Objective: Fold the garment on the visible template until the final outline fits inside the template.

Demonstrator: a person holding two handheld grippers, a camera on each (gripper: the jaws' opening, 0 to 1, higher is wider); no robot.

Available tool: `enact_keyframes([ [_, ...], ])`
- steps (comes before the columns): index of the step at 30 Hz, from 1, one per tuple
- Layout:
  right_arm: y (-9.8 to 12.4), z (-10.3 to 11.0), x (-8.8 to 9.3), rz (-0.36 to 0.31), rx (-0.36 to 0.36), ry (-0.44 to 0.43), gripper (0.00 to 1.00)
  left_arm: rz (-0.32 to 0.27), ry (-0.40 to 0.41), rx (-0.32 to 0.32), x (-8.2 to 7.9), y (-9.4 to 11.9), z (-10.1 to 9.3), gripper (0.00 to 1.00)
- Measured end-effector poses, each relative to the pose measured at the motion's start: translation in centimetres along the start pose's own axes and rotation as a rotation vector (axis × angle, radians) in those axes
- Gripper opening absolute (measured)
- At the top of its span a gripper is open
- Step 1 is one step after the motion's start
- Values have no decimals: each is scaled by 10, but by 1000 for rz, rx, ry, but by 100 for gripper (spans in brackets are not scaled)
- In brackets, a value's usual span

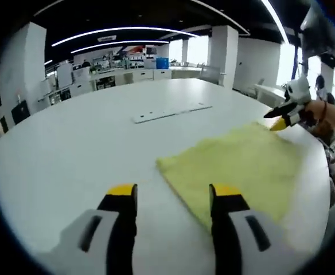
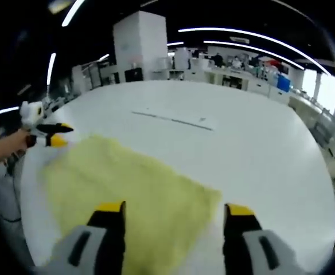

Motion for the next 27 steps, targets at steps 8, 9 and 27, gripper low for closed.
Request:
enact_keyframes([
  [8, 32, 19, 6, 4, -3, 21, 72, 36, -22, 48, 17, 37, -15, 58],
  [9, 36, 24, 8, 4, -4, 20, 71, 38, -25, 53, 19, 40, -17, 58],
  [27, 72, 69, 54, 38, -4, 0, 59, 38, 11, 62, 58, 74, -49, 46],
])
Point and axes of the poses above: the point that each gripper's makers call its tool centre point, and the gripper's own axes: y roughly backward along the fingers, z roughly to its left, x roughly out of its underside, the point moved 5 cm from there along y, roughly backward along the fingers, and after that the axes turned 9 degrees about y, right-handed, at the moved point
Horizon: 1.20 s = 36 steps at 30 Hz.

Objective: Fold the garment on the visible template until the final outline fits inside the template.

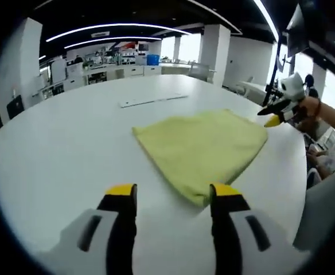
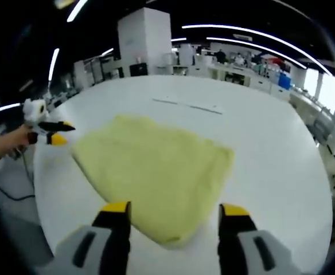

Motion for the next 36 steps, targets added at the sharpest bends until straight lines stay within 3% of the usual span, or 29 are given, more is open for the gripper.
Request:
enact_keyframes([
  [11, 6, 11, 23, 21, -18, -32, 46, 17, 33, 10, 16, -2, -8, 33],
  [21, 2, 13, 45, 49, -8, -61, 28, 21, 73, 26, 27, -10, -13, 20],
  [29, -3, 9, 51, -2, -20, -129, 11, 31, 90, 32, 31, -13, -15, 9],
  [36, -4, 9, 50, -42, -21, -209, 4, 37, 84, 22, 30, -19, -17, 7],
])
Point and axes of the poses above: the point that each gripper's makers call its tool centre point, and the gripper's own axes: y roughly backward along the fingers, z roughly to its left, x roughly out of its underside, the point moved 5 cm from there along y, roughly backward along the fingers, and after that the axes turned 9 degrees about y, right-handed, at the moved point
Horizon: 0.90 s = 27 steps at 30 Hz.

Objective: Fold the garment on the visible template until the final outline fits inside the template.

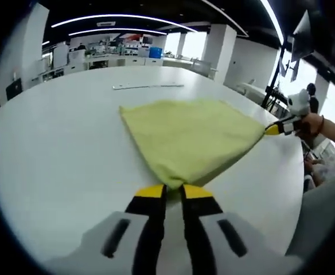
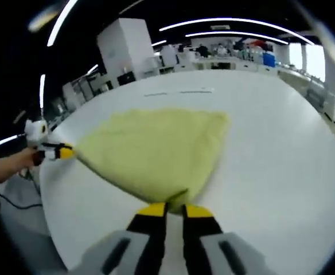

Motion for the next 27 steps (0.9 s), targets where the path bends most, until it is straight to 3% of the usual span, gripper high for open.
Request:
enact_keyframes([
  [8, -1, 0, 1, -9, 15, 11, 0, 6, 15, 0, 2, 0, 1, 0],
  [16, 2, -2, 3, 5, 20, 96, 0, 4, 9, 0, 2, 3, 3, 0],
  [27, 11, -13, 8, 29, 66, 103, 0, 16, -24, -22, 2, 6, 8, 0],
])
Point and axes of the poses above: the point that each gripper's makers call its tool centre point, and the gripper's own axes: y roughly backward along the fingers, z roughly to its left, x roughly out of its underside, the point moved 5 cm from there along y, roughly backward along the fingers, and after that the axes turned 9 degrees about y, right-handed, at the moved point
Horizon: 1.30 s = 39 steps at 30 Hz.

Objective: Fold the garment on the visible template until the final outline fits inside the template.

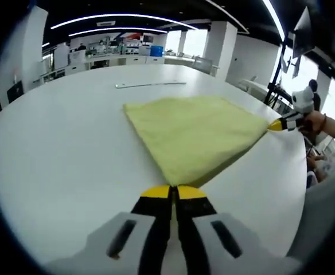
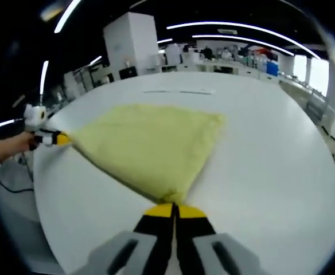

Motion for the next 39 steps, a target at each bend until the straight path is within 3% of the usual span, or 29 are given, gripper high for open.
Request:
enact_keyframes([
  [5, 3, -5, 0, -2, -2, -2, 0, 26, -71, 3, 2, 1, 0, 0],
  [9, 4, -5, -1, 17, -13, 45, 0, 43, -115, 4, 4, 1, -6, 0],
  [20, 10, 6, 9, 56, -33, 86, 0, 55, -103, 14, 11, 4, 0, 0],
  [30, 19, 9, 14, 66, -33, 95, 0, 70, -118, 19, 17, 13, -9, 0],
  [39, 27, 14, 21, 65, -35, 77, 0, 62, -74, 14, 30, 22, -13, 0],
])
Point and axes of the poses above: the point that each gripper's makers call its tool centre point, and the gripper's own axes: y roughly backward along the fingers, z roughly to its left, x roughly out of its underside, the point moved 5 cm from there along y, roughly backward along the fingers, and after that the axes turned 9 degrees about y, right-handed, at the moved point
